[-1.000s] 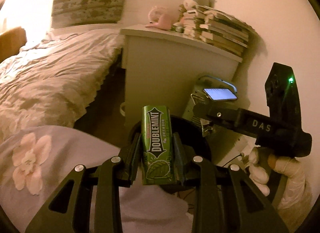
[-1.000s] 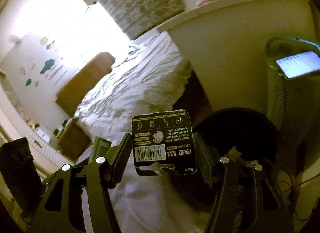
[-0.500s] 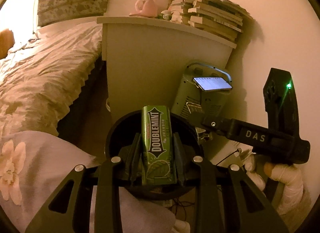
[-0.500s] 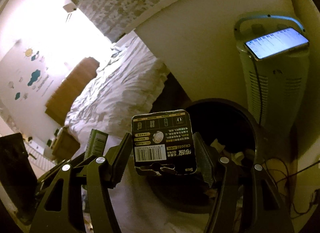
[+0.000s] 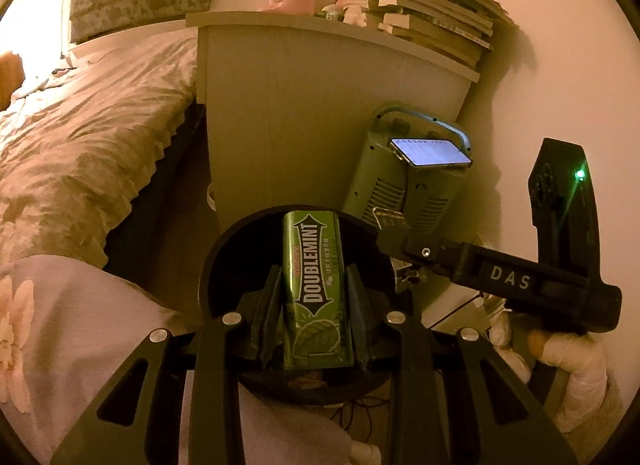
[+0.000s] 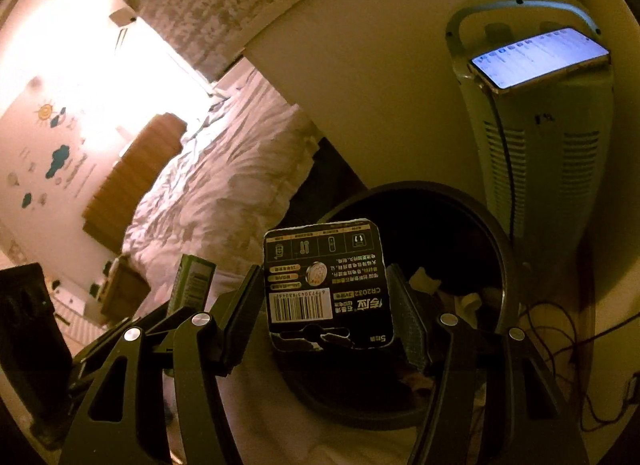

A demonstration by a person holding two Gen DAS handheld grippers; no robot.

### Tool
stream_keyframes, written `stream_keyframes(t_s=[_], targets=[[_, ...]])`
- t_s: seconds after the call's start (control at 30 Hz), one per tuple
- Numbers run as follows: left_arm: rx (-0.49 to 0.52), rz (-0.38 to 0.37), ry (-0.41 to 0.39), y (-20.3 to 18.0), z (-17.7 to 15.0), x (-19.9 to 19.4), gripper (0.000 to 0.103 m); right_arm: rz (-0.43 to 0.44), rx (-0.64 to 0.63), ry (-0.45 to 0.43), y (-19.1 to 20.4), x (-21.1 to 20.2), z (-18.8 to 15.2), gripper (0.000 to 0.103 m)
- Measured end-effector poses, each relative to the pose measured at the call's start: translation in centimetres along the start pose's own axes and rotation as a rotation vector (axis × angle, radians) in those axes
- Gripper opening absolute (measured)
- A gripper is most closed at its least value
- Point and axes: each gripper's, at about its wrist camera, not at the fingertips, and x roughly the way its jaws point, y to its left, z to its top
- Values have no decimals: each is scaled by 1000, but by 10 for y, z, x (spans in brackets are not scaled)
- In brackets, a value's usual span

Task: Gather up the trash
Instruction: 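Carry the gum pack and battery card over the black bin with both tools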

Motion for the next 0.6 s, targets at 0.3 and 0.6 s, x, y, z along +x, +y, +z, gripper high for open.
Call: stream_keyframes(t_s=[0.3, 0.6], targets=[[4, -4, 13, -3, 1, 8, 32, -9, 11, 12, -3, 9, -3, 62], [12, -8, 23, -6, 1, 15, 32, -14, 22, 19, -5, 12, -3, 62]])
